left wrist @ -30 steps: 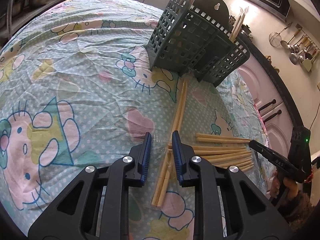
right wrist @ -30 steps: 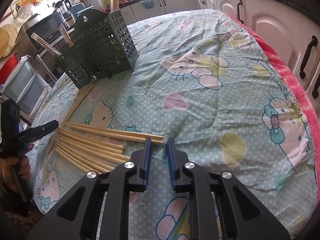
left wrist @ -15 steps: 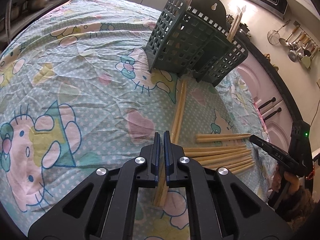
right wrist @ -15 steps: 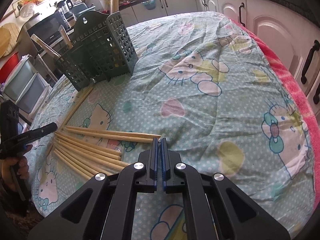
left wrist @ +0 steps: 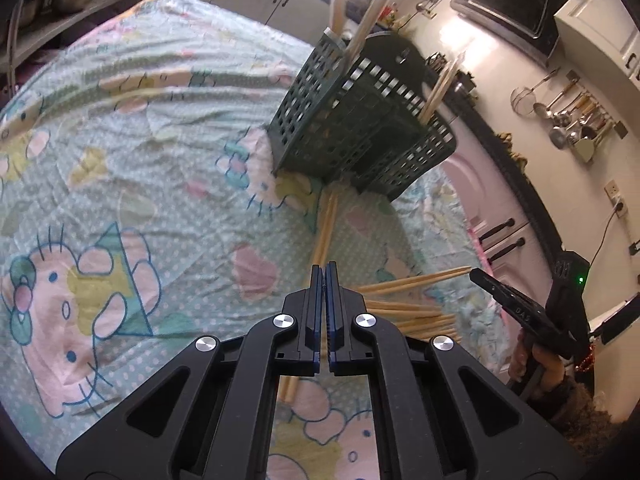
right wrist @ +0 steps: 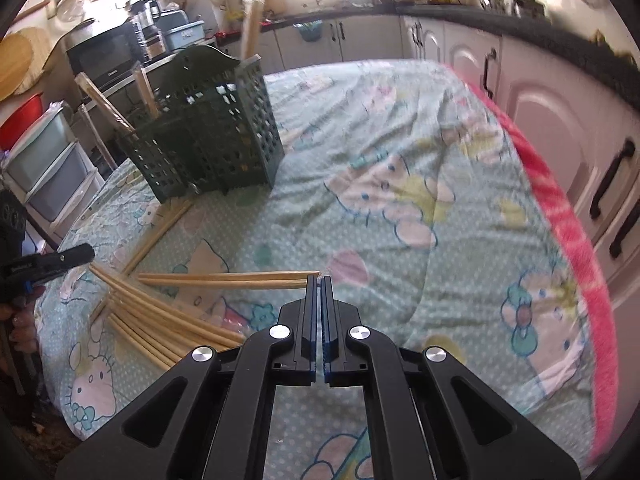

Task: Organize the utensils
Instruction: 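Lift the chopsticks with both grippers and carry them over the caddy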

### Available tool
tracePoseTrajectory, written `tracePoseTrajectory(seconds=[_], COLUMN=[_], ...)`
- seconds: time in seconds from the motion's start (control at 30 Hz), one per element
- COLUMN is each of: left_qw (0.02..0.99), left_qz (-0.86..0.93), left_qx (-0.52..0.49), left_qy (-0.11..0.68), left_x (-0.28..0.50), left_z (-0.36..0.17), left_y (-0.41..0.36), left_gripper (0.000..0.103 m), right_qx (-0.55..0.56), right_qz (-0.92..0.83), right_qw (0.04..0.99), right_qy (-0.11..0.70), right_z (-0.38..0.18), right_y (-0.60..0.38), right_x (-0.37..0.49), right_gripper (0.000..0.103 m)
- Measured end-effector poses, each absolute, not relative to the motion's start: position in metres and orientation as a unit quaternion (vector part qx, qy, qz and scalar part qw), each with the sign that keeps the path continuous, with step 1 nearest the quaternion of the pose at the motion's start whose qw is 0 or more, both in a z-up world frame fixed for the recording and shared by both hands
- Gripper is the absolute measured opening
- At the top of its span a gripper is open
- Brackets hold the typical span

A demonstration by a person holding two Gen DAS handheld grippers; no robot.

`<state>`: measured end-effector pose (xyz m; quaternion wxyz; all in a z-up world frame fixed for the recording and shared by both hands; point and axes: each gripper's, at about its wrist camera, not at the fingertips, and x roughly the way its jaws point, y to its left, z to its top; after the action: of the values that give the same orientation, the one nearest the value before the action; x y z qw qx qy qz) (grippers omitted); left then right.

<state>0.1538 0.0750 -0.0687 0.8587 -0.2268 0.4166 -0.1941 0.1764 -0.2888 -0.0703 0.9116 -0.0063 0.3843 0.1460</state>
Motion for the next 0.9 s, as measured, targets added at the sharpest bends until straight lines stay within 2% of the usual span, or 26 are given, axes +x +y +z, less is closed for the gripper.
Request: tracePoseTrajectory(seconds=[0.23, 0.9], left_qw=[0.879, 0.901], left_qz=[-0.211, -0.261], left_qx=[-0.212, -0.155], left_qy=[0.371, 0.310], left_x=[0.157, 0.184], left_z=[-0.029, 0.044], left_y=[0.060, 0.004], left_gripper=[0.000, 0.000], right_qx=[-0.067, -0.083], right_qz=[0.159, 0.206], right_qw=[0.930, 0.939], right_qy=[0.324, 0.261], right_z=[-0.032, 0.028], right_y=[-0.267, -0.232], right_x=[0.174, 0.180], right_gripper=[0.002, 0.001])
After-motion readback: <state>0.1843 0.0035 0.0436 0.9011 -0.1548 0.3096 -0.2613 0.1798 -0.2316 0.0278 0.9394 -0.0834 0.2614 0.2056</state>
